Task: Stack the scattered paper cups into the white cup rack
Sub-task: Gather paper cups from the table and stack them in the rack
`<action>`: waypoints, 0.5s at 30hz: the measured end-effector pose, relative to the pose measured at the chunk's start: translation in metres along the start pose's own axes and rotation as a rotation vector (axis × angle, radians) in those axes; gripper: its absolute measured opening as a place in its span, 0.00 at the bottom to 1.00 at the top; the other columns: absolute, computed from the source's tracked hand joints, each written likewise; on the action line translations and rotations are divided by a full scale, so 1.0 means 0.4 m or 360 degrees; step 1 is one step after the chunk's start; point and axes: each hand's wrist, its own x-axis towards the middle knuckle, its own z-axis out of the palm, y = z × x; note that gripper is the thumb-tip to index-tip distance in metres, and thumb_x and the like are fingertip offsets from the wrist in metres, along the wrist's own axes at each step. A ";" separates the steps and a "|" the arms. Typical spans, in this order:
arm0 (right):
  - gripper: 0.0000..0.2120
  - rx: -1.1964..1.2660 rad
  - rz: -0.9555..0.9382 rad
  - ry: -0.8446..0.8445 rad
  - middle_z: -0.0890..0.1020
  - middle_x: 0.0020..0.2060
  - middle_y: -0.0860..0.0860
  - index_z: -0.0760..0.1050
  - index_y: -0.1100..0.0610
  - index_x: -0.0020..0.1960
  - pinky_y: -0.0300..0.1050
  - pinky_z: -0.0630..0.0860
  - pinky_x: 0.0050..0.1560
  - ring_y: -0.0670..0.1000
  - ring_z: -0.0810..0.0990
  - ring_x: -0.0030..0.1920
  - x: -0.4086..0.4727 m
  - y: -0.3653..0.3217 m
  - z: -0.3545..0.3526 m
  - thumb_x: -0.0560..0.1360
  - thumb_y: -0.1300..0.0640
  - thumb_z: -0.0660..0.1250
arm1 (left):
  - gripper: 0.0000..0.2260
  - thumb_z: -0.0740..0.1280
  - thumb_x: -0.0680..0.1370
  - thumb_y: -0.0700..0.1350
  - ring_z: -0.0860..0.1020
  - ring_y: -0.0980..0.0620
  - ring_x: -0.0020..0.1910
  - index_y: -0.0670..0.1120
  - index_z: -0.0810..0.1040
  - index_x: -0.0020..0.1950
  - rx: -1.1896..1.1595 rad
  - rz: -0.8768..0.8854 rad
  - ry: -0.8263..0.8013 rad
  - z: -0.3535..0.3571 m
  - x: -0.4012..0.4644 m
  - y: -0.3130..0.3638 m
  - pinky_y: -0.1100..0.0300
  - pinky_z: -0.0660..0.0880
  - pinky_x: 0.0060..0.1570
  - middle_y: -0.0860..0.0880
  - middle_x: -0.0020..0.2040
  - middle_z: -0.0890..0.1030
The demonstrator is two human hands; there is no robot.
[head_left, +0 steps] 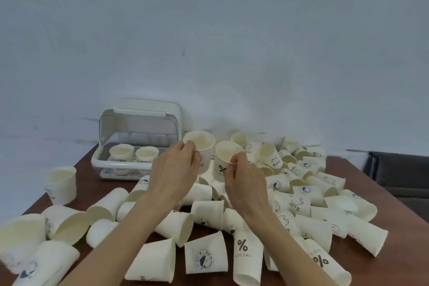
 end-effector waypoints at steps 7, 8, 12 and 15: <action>0.02 0.0056 -0.0112 -0.0136 0.79 0.35 0.50 0.65 0.54 0.48 0.50 0.70 0.37 0.54 0.76 0.37 0.043 -0.074 0.085 0.80 0.57 0.54 | 0.10 0.55 0.81 0.50 0.75 0.48 0.42 0.46 0.73 0.50 0.0173 -0.0118 0.0008 -0.032 0.017 -0.123 0.55 0.65 0.34 0.51 0.44 0.76; 0.03 0.0051 -0.0120 -0.0152 0.79 0.36 0.50 0.64 0.54 0.48 0.50 0.69 0.36 0.54 0.76 0.37 0.048 -0.080 0.092 0.80 0.57 0.54 | 0.10 0.55 0.82 0.50 0.75 0.47 0.42 0.46 0.73 0.51 0.0186 -0.0139 0.0011 -0.035 0.019 -0.136 0.55 0.66 0.35 0.50 0.45 0.77; 0.03 0.0086 -0.0153 -0.0240 0.78 0.35 0.51 0.63 0.53 0.48 0.51 0.68 0.36 0.55 0.75 0.37 0.072 -0.118 0.137 0.81 0.56 0.53 | 0.11 0.53 0.82 0.48 0.76 0.46 0.44 0.46 0.73 0.53 0.0293 -0.0223 0.0010 -0.046 0.030 -0.212 0.54 0.68 0.35 0.49 0.47 0.78; 0.03 0.0090 -0.0187 -0.0326 0.79 0.39 0.53 0.63 0.54 0.49 0.51 0.68 0.38 0.58 0.76 0.40 0.093 -0.147 0.173 0.81 0.56 0.52 | 0.10 0.55 0.82 0.46 0.77 0.45 0.44 0.45 0.74 0.53 0.0377 -0.0285 0.0016 -0.048 0.042 -0.270 0.55 0.68 0.34 0.48 0.50 0.79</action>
